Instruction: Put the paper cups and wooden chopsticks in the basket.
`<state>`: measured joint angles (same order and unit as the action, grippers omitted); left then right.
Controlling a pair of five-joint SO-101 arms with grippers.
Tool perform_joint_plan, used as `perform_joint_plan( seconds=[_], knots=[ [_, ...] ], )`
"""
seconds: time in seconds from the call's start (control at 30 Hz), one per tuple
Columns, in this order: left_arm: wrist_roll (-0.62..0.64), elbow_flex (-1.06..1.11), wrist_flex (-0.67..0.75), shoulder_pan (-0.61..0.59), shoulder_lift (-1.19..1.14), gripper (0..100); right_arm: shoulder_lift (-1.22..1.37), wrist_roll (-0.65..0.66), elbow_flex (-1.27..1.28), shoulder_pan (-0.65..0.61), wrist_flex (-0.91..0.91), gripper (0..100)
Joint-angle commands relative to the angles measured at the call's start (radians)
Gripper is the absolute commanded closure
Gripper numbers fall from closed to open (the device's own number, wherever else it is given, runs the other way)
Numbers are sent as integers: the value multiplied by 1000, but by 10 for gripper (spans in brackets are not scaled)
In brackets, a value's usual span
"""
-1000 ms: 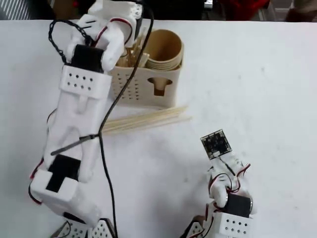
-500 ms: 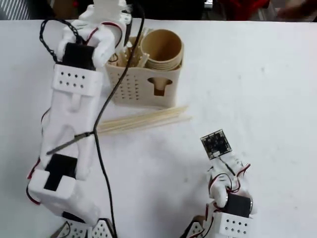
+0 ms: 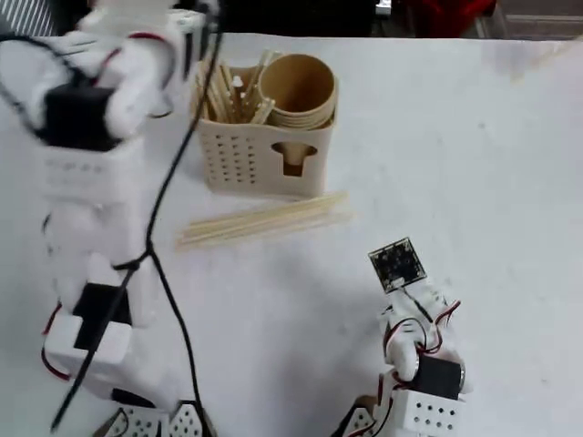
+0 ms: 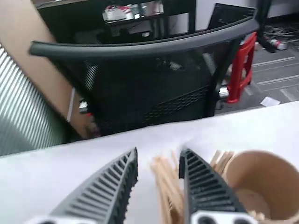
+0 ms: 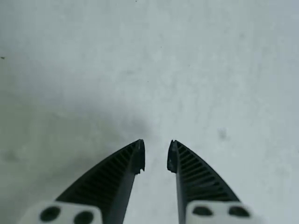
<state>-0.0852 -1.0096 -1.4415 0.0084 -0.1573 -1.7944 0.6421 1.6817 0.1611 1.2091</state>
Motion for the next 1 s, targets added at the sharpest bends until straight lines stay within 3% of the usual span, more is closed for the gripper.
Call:
perform_joint_plan(
  seconds=[0.0, 0.07, 0.27, 0.33, 0.53, 0.7, 0.8, 0.97],
  knots=[
    [5, -196, -259, -56, 16, 840, -4, 9, 8, 4, -10, 900],
    [5, -239, -353, -68, 16, 839, -4, 9, 8, 4, -10, 900],
    [2, -163, -351, -166, 19, 839, -4, 9, 8, 4, -10, 900],
    [-63, -75, -351, -163, 41, 839, -4, 9, 8, 4, -10, 900],
    [-181, 361, -348, -51, 274, 839, -4, 9, 8, 4, -12, 900],
    [-327, 890, -308, 160, 541, 871, -4, 9, 8, 4, -12, 900],
    [-405, 1244, -161, 236, 673, 876, -4, 9, 8, 4, -12, 900],
    [-414, 1682, 112, 205, 788, 876, -4, 9, 8, 4, -12, 900]
  ],
)
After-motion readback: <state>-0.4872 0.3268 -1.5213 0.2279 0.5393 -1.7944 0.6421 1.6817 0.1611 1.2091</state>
